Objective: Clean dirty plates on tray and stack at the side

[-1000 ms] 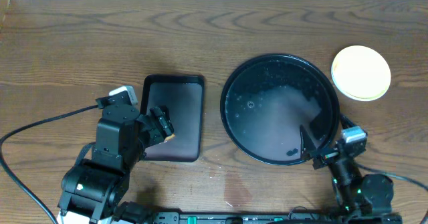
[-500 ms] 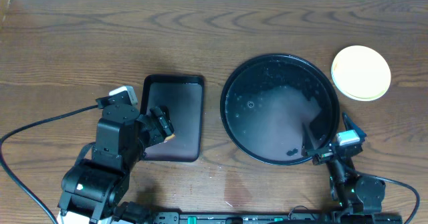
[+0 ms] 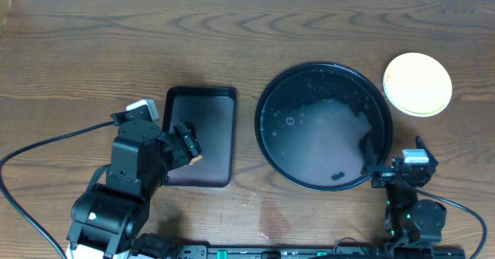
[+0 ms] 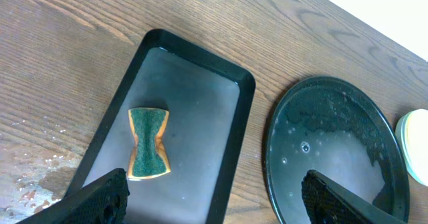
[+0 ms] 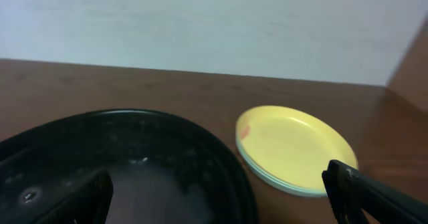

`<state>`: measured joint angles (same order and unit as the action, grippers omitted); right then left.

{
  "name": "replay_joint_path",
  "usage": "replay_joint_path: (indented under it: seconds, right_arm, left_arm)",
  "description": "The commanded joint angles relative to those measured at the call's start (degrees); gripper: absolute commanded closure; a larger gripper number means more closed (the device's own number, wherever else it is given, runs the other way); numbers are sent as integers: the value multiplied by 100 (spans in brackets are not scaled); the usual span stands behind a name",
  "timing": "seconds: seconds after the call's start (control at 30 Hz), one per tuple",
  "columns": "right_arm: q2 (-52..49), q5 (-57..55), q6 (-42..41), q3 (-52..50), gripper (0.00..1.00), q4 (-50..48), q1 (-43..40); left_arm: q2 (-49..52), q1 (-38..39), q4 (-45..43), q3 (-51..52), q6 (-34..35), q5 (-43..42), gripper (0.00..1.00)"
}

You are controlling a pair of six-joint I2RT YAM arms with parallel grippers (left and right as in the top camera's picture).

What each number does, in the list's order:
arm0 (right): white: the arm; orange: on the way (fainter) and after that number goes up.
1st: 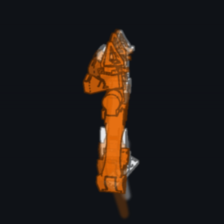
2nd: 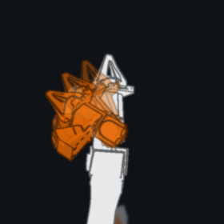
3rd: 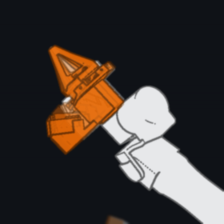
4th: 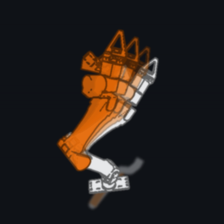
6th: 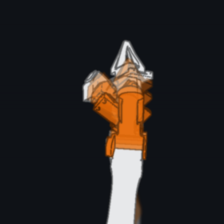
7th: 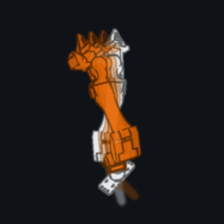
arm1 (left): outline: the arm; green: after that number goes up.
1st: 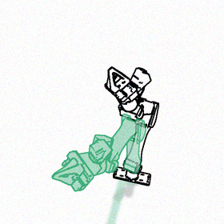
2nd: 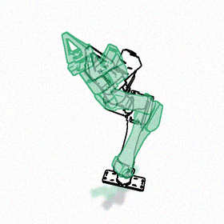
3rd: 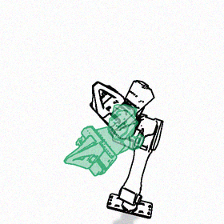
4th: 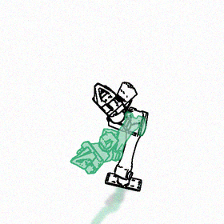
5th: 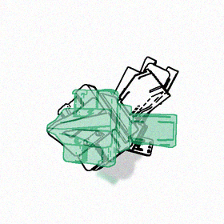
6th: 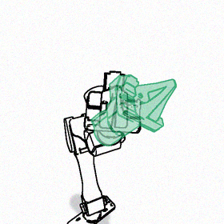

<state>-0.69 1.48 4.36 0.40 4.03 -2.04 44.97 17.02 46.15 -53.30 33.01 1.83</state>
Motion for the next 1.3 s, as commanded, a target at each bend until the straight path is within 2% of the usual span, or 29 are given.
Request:
replay_joint_path:
  seconds: [0.0,0.6,0.8,0.87,0.93,1.0,1.03,1.13,1.27]
  right_arm:
    - [26,-61,-216,-7,1,26,-66]
    - [24,-61,-216,-7,1,26,-66]
    - [24,-59,-219,-7,1,26,-66]
    - [24,-61,-219,-7,1,26,-66]
    - [26,-61,-216,-7,1,26,-66]
    - [24,-59,-216,-7,1,26,-66]
    - [24,-61,-216,-7,1,26,-66]
    - [24,-61,-216,-7,1,26,-66]
    - [24,-61,-216,-7,1,26,-66]
  left_arm:
    - [0,-24,13,-83,-20,11,16]
    - [7,-22,50,-83,-70,33,16]
    - [9,-24,1113,-83,-173,238,16]
    - [24,-24,1180,-63,-175,247,16]
    - [17,22,1003,39,-223,240,16]
    - [15,70,660,162,-603,173,16]
    - [-50,42,160,391,-1287,-136,16]
    - [-269,-120,-656,857,-2181,-629,16]
    - [-699,-538,-1714,1703,-2514,-933,16]
